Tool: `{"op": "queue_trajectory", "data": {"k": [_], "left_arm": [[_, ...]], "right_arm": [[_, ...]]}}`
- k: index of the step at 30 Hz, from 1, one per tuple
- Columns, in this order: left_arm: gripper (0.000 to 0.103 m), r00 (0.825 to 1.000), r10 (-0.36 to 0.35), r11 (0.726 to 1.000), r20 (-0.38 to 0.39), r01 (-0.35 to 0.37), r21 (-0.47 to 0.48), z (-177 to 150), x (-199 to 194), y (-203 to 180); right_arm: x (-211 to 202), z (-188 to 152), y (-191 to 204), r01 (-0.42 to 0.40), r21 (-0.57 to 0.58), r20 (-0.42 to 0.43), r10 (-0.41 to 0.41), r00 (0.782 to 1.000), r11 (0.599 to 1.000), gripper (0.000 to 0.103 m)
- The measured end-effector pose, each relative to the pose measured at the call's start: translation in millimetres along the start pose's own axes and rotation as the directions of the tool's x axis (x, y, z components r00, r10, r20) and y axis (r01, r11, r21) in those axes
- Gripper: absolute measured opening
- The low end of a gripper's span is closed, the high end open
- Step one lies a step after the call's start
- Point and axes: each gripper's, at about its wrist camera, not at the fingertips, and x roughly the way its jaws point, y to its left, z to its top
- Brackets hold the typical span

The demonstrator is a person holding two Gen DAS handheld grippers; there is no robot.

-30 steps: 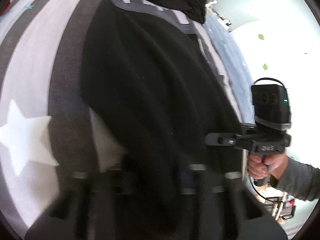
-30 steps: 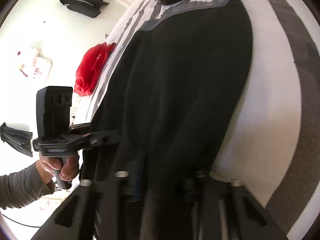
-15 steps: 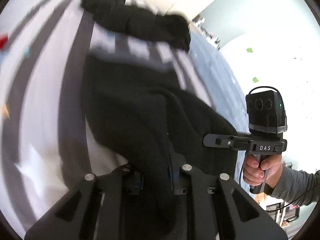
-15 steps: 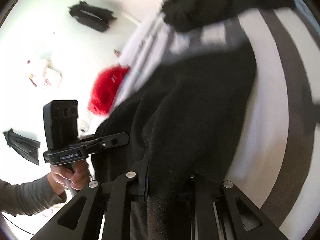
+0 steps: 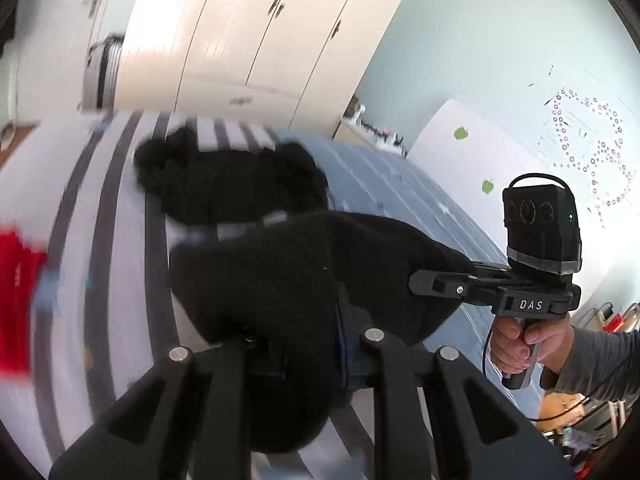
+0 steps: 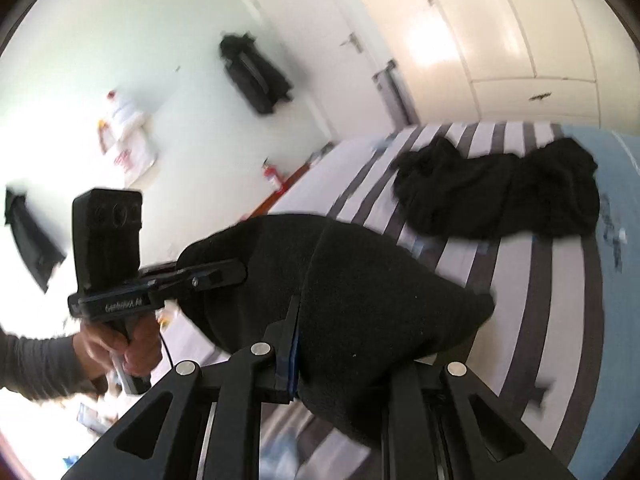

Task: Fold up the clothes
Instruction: 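Lift the hem end and fold it over toward the waistband with both tools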

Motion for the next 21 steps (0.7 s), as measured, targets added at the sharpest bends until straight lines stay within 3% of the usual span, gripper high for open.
{"op": "queue_trajectory", "data": {"k": [4, 6, 9, 11, 12, 15, 21], "left_arm": [[0.014, 0.987, 0.006, 0.991, -0.162, -0.027, -0.128, -132.4, -26.0, -23.6], [0.015, 0.955, 0.010, 0.984, -0.295, -0.062, -0.168, -206.9, -32.0, -37.1], [0.017, 0.917, 0.010, 0.975, -0.399, -0.098, -0.200, -280.1, -36.0, -47.9], [0.019, 0.904, 0.023, 0.972, -0.427, -0.119, -0.201, -305.1, -35.6, -49.1], [0.020, 0.906, 0.024, 0.970, -0.423, -0.123, -0.208, -307.9, -36.2, -48.3], [0.023, 0.910, 0.031, 0.968, -0.413, -0.131, -0.216, -306.9, -39.6, -46.7], [0.025, 0.915, 0.041, 0.974, -0.402, -0.126, -0.188, -292.2, -55.9, -49.2]], "right_arm": [[-12.5, -116.2, 31.4, -0.024, 0.080, -0.170, 0.038, 0.985, 0.996, 0.015], [-17.3, -187.5, 43.3, -0.019, 0.157, -0.278, 0.063, 0.959, 0.987, 0.016], [-21.1, -276.5, 55.7, 0.022, 0.228, -0.412, 0.076, 0.908, 0.973, 0.017], [-22.5, -308.6, 59.0, 0.045, 0.246, -0.446, 0.072, 0.892, 0.968, 0.019], [-23.6, -319.1, 59.9, 0.051, 0.253, -0.451, 0.071, 0.890, 0.966, 0.020], [-27.5, -321.6, 60.5, 0.051, 0.258, -0.436, 0.069, 0.897, 0.965, 0.023], [-37.4, -309.8, 59.6, -0.009, 0.248, -0.452, 0.124, 0.883, 0.969, 0.026]]}}
